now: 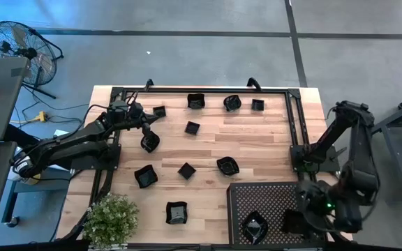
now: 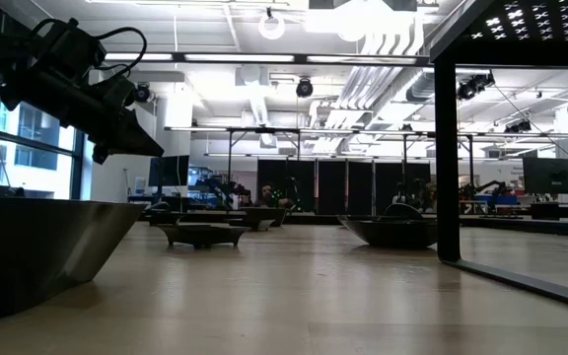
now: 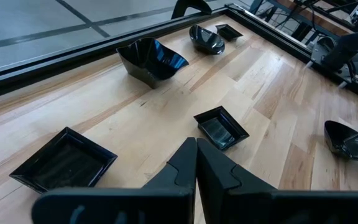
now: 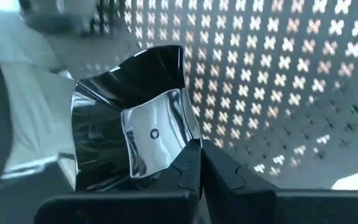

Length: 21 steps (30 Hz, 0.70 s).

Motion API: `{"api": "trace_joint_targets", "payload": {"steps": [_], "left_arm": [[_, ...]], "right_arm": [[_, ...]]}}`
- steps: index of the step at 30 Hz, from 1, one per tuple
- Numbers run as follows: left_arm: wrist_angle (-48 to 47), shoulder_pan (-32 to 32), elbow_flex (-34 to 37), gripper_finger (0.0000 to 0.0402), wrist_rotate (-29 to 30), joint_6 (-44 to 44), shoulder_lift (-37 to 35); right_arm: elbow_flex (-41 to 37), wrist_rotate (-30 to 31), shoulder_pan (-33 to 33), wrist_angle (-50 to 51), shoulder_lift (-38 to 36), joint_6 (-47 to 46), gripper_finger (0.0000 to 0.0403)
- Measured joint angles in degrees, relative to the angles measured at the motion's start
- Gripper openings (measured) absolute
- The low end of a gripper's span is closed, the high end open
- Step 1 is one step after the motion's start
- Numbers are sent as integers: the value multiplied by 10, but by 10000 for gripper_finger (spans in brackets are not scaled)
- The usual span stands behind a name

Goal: Pick & Place Mini shaped plates
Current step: Put the black distorted square plate on the shelf

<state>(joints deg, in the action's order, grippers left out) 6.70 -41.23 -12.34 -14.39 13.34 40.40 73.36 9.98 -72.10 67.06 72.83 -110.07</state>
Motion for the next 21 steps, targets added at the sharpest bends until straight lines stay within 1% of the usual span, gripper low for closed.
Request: {"api": "trace_joint_targets", "payload": {"steps": [5, 12, 21], "left_arm": [[0, 0, 0, 1, 1, 0, 0], [0, 0, 0, 1, 8, 0, 0], [0, 0, 0, 1, 12, 0, 0]], "right_arm": [[0, -1, -28, 4, 13, -4, 1], [-1, 18, -30, 1, 21, 41, 4], [-1, -6, -29, -13, 22, 89, 25]]}}
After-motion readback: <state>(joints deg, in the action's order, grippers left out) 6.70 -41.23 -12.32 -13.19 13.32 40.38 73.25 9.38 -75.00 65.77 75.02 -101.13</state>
